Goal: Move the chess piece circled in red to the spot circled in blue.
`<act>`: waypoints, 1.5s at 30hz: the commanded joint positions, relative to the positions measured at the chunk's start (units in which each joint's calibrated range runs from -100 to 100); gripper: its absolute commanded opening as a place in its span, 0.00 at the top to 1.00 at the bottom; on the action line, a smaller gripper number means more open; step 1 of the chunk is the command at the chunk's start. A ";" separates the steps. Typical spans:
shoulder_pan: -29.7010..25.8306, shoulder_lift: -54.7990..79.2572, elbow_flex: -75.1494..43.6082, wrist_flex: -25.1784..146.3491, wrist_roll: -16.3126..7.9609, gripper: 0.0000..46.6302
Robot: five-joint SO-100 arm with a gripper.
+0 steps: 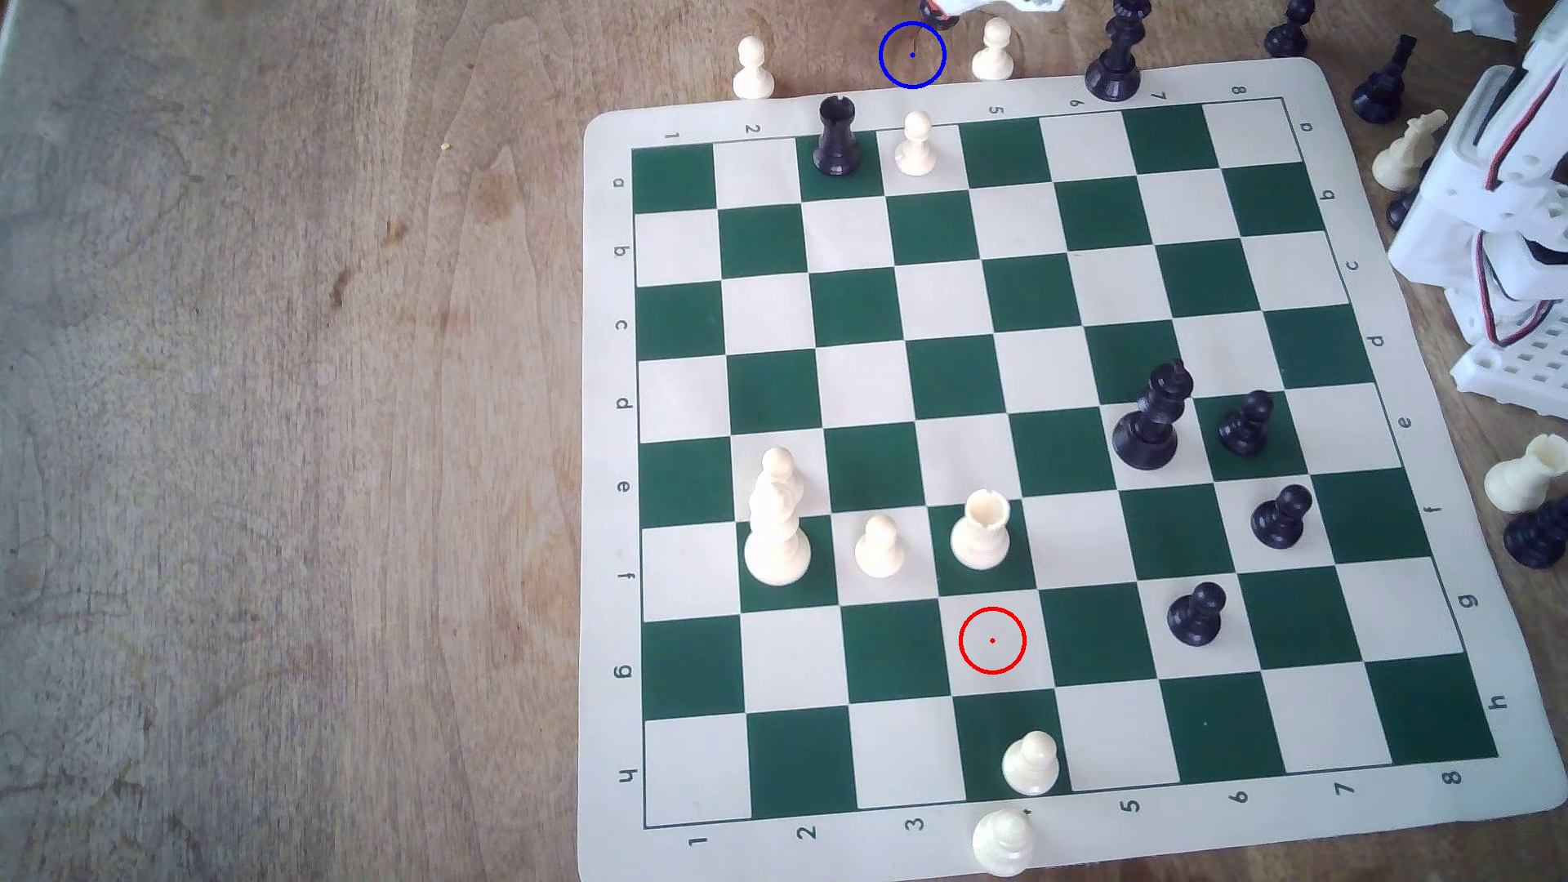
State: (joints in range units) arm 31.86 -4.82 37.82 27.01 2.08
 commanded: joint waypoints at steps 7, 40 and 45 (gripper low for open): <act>-1.86 4.05 -6.09 -3.67 -1.27 1.00; -3.35 6.43 -5.18 -3.51 -0.39 0.95; -3.35 6.43 -4.82 -3.51 -0.29 0.88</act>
State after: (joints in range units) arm 28.83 2.22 34.39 24.30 1.64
